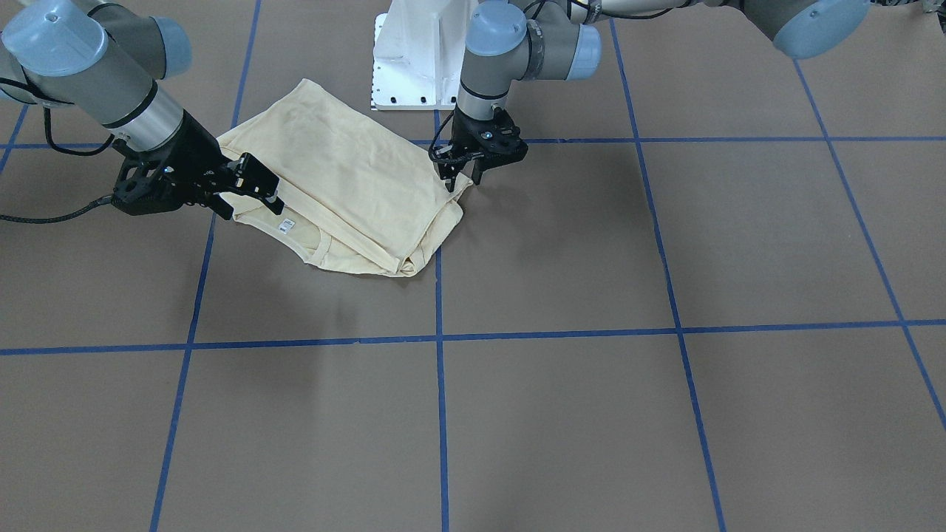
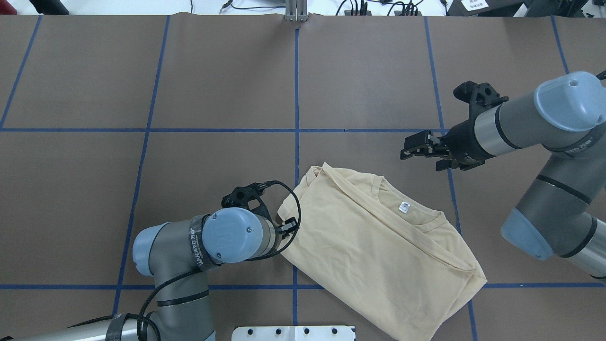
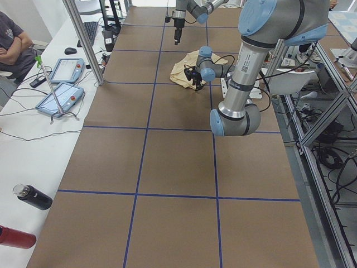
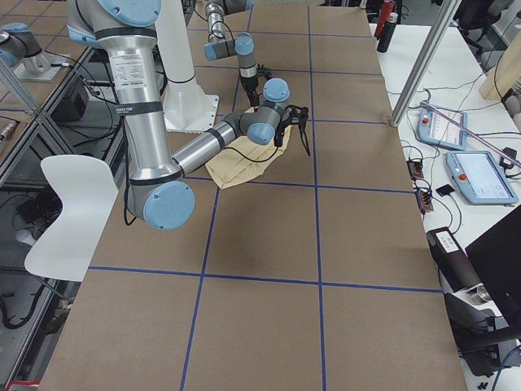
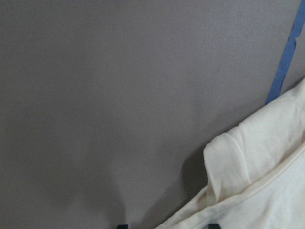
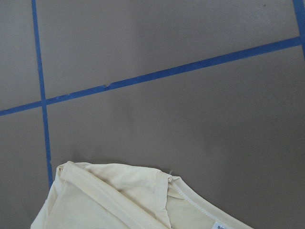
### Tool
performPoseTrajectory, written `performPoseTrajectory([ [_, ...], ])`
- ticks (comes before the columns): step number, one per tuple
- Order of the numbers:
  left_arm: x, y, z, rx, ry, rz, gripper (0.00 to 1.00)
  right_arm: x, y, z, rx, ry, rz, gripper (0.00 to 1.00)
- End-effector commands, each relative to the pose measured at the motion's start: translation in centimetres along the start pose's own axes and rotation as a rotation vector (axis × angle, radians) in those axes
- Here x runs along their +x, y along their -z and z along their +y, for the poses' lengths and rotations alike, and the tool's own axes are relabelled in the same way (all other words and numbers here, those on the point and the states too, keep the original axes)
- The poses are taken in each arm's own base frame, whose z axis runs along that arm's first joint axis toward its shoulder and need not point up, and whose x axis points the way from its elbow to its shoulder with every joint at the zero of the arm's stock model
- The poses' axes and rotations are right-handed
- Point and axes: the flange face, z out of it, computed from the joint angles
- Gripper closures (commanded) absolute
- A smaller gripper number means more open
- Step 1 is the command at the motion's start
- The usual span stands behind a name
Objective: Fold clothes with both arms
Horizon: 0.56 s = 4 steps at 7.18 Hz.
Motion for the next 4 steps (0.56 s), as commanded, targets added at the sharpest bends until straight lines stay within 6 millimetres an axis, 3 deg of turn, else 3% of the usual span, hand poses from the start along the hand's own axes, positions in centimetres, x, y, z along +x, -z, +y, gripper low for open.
performPoseTrajectory([
  [1, 0.01, -0.02, 0.17, -0.001, -0.001, 0.000, 0.55, 0.07, -0.08, -0.04, 0.000, -0.001, 0.002, 0.00],
  [2, 0.09, 0.03, 0.20, -0.003, -0.002, 0.001, 0.67, 0.12, -0.14, -0.07, -0.001, -0.002, 0.003, 0.00],
  [3, 0.08, 0.02, 0.20, -0.003, -0.002, 0.000, 0.92, 0.29, -0.26, -0.21, 0.000, -0.005, 0.007, 0.00],
  [4, 0.30, 0.18, 0.27, -0.003, 0.000, 0.000, 1.00, 0.42, -0.32, -0.33, 0.002, -0.007, 0.010, 0.00],
])
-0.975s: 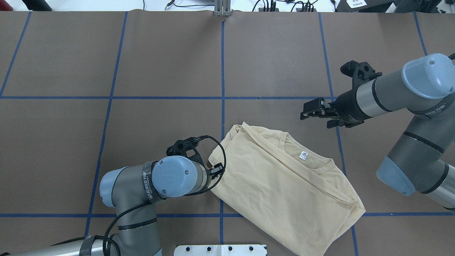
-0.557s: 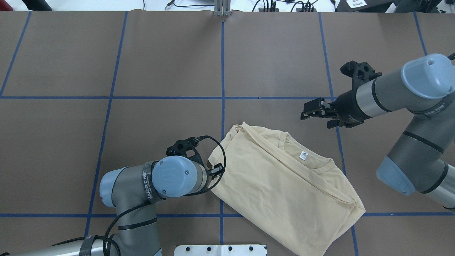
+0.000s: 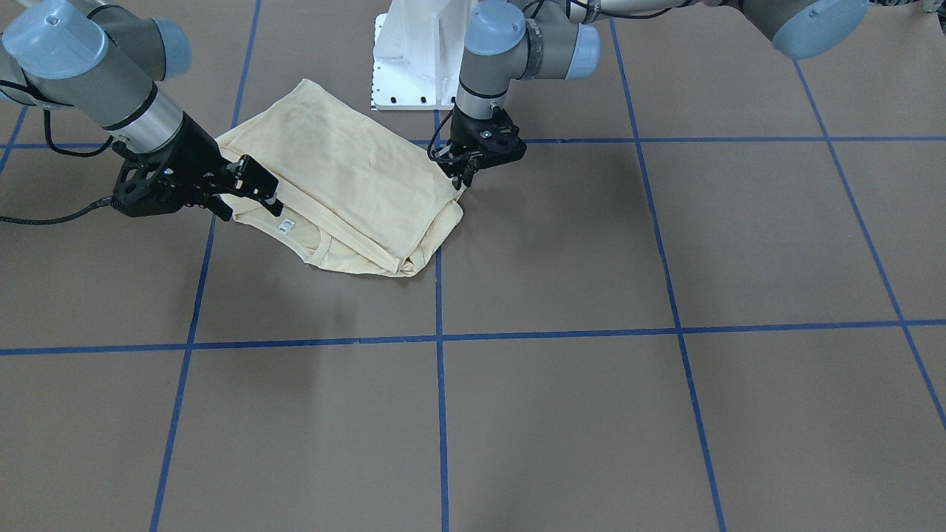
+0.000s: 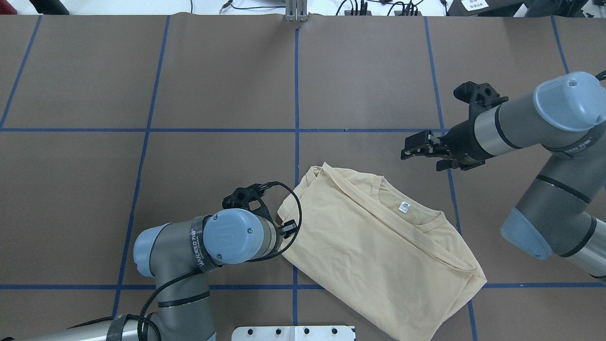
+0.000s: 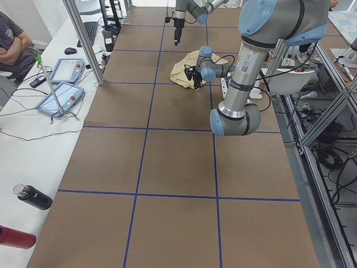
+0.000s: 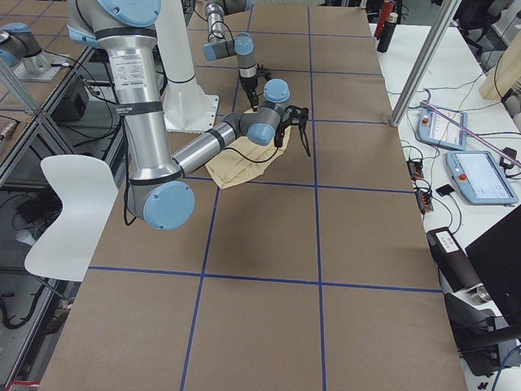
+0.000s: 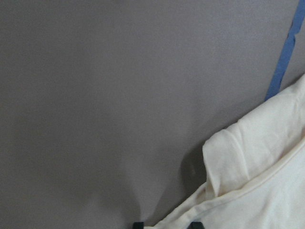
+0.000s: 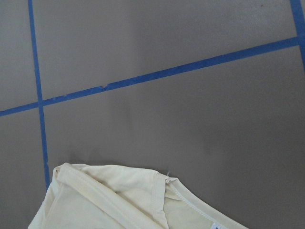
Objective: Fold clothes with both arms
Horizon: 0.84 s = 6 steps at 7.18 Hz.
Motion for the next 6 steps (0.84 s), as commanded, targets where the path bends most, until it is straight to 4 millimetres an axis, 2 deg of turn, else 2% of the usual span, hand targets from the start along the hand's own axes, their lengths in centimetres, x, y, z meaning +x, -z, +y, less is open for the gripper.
performPoseTrajectory([
  [1, 0.2, 0.1, 0.1, 0.000, 0.003, 0.000, 1.00, 0.3, -0.2, -0.3, 0.003, -0.004, 0.006, 0.00],
  [4, 1.0, 1.2, 0.4, -0.026, 0.005, -0.013, 1.00, 0.3, -0.1, -0.4, 0.002, -0.003, 0.005, 0.00],
  [6, 1.2, 1.7, -3.7, 0.032, 0.039, -0.007, 1.00, 0.4, 0.1, -0.5, 0.000, -0.005, 0.003, 0.00],
])
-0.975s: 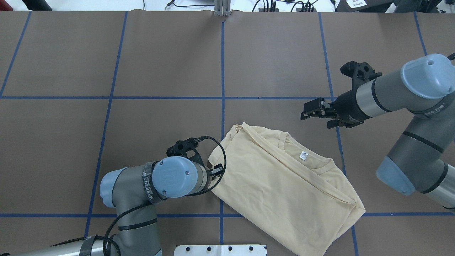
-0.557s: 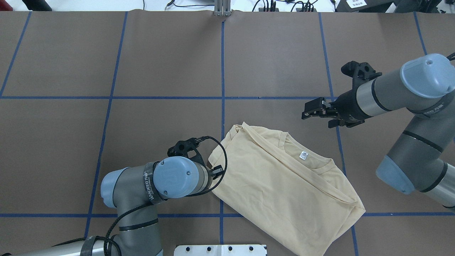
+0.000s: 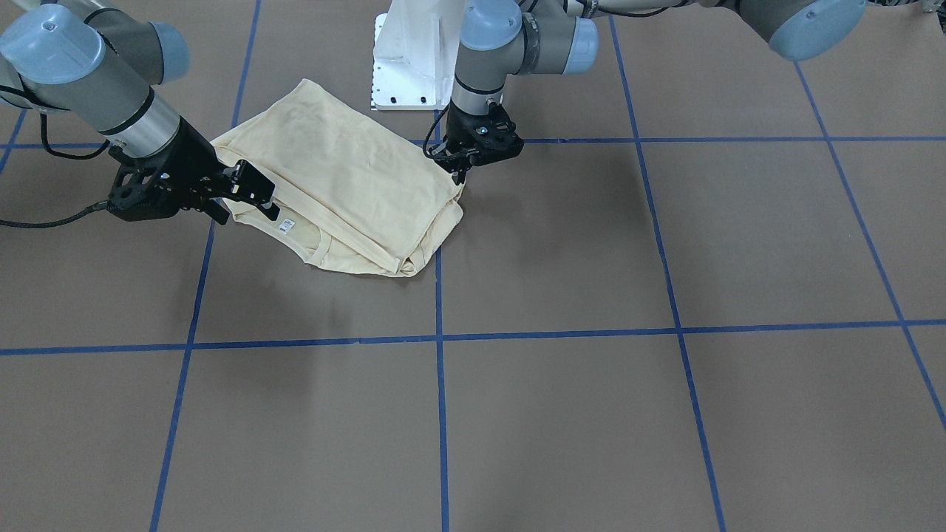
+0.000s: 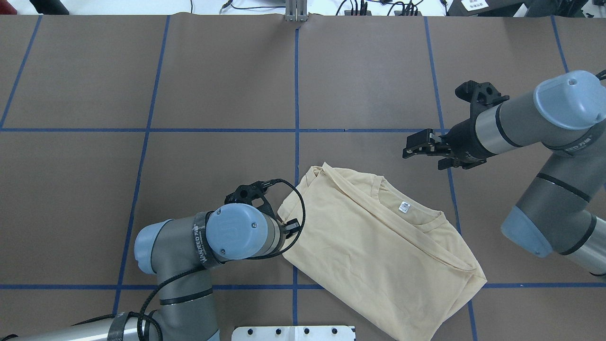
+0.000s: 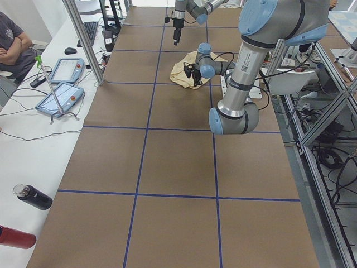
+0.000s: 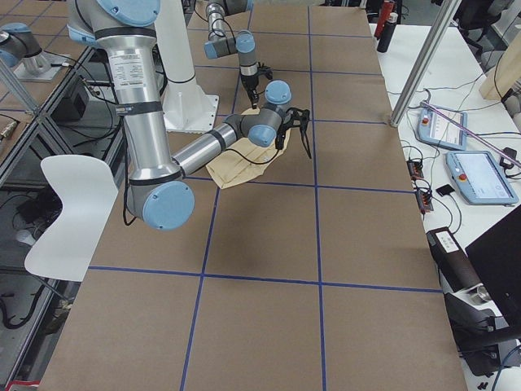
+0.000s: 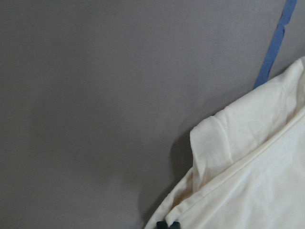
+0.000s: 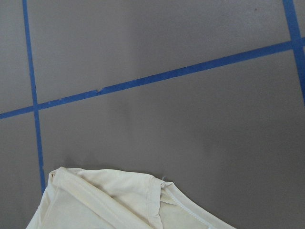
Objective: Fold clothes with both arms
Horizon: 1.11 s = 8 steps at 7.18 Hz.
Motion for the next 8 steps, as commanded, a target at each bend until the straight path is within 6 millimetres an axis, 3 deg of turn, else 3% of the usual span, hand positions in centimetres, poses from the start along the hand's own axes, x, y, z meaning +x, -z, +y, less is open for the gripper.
performPoseTrajectory([
  [1, 0.2, 0.3, -4.8, 0.065, 0.041, -0.003, 1.00, 0.1, 0.4, -0.4, 0.004, -0.005, -0.002, 0.00],
  [3, 0.3, 0.8, -8.4, 0.111, 0.047, -0.004, 1.00, 0.4, 0.9, -1.0, 0.018, -0.004, -0.001, 0.00],
  [5, 0.4, 0.0, -11.3, 0.188, -0.006, -0.015, 1.00, 0.8, 0.6, -1.4, 0.020, -0.010, 0.008, 0.00],
  [8, 5.3, -1.2, -16.2, 0.252, -0.005, 0.003, 1.00, 1.1, 0.3, -1.5, 0.020, -0.011, 0.012, 0.00],
])
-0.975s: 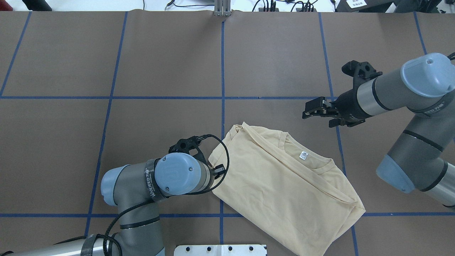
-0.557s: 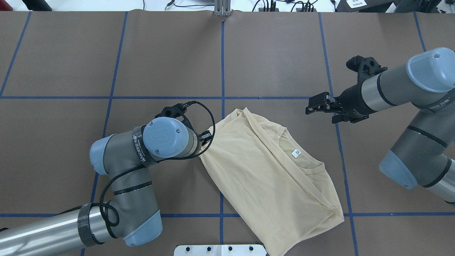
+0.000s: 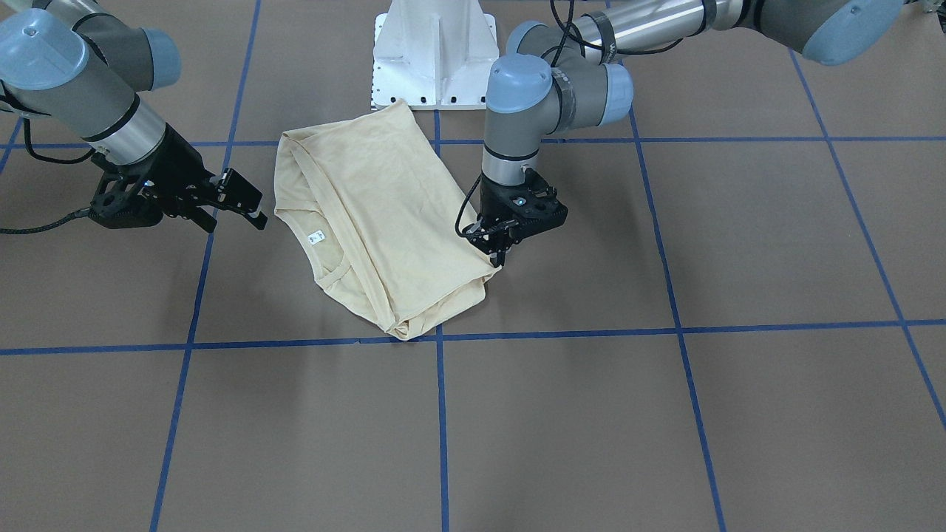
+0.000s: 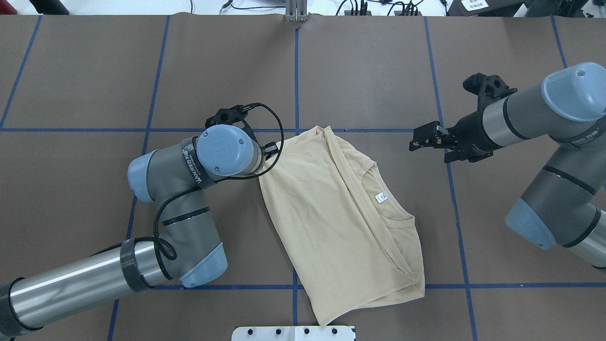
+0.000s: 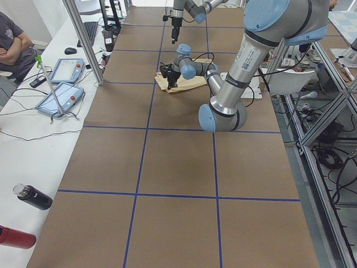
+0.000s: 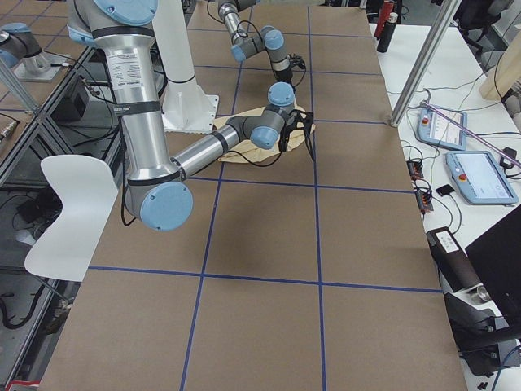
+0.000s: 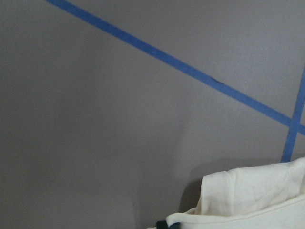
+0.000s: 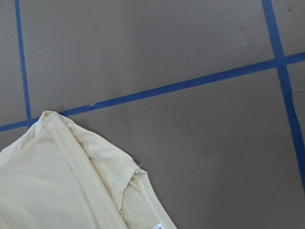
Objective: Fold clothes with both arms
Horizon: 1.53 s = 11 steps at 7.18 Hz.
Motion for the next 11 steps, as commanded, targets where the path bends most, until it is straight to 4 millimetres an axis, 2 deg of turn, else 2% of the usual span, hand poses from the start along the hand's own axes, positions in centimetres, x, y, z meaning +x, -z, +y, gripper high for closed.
performPoseTrajectory([
  [1, 2.9, -1.3, -2.9, 0.035, -0.017, 0.043, 1.00, 0.3, -0.3, -0.1, -0.001, -0.002, 0.003, 0.00],
  [2, 3.1, -2.3, -5.3, 0.088, -0.027, 0.087, 1.00, 0.3, -0.4, -0.2, -0.003, -0.002, 0.004, 0.00],
  [3, 3.1, -4.0, -7.5, 0.112, -0.040, 0.089, 1.00, 0.3, -0.4, -0.2, -0.002, -0.001, 0.002, 0.00],
  [4, 3.3, -4.2, -9.9, 0.138, -0.034, 0.140, 1.00, 0.4, -0.4, -0.2, 0.003, -0.001, 0.005, 0.00],
  [5, 3.7, -4.4, -10.8, 0.197, -0.056, 0.151, 1.00, 0.4, -0.4, -0.3, 0.006, -0.003, 0.006, 0.00],
  [8, 3.7, -5.7, -11.7, 0.262, -0.051, 0.251, 1.00, 0.6, -0.7, -0.4, 0.010, -0.005, 0.010, 0.00],
  [10, 3.8, -5.1, -11.8, 0.273, -0.122, 0.259, 0.01, 0.3, -0.5, -0.3, 0.011, 0.011, 0.005, 0.00],
  [11, 4.2, -3.6, -12.1, 0.270, -0.122, 0.284, 0.00, 0.3, -0.3, -0.2, 0.008, 0.098, 0.007, 0.00],
])
